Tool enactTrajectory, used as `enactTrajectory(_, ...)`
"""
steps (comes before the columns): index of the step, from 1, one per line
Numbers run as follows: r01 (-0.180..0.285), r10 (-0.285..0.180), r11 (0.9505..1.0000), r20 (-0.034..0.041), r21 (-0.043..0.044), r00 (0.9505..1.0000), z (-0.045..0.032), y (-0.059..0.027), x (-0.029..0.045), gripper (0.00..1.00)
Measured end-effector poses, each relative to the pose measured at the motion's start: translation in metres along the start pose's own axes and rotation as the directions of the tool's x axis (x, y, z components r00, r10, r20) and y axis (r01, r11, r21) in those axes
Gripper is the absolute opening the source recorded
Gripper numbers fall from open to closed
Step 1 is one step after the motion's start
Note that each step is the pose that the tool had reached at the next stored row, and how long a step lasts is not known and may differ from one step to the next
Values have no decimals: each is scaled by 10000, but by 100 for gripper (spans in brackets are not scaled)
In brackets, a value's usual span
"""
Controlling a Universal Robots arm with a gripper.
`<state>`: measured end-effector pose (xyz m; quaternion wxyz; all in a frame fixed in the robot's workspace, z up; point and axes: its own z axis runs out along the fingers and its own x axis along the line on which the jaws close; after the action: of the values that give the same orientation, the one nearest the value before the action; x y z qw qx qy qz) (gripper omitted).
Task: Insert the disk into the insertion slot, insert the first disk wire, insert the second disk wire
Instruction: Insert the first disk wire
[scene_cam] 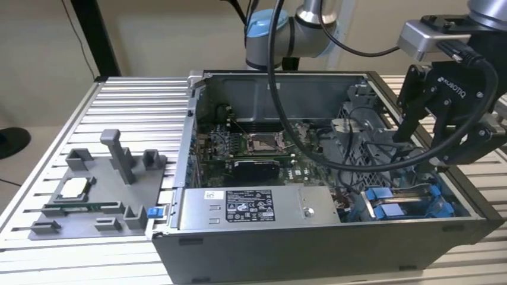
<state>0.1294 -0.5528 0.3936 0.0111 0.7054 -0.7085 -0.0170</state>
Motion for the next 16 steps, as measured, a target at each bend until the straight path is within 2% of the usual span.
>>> enactTrajectory(5, 2, -2, 10000, 69, 35, 10000, 26, -2, -5, 100)
enactTrajectory(6, 4, -5, 10000, 114, 35, 9999, 31, -3, -5, 100)
enactTrajectory(7, 11, -12, 10000, 220, 37, 9998, 33, -4, -6, 100)
enactTrajectory(9, 31, -34, 10000, 530, 46, 9986, 34, -4, -9, 100)
enactTrajectory(10, 37, -41, 10000, 670, 49, 9977, 35, -5, -10, 100)
enactTrajectory(11, 42, -46, 10000, 777, 51, 9970, 38, -5, -10, 100)
enactTrajectory(13, 46, -50, 10000, 876, 53, 9961, 44, -7, -10, 100)
enactTrajectory(16, 78, -82, 10000, 895, 53, 9960, 48, -19, -11, 100)
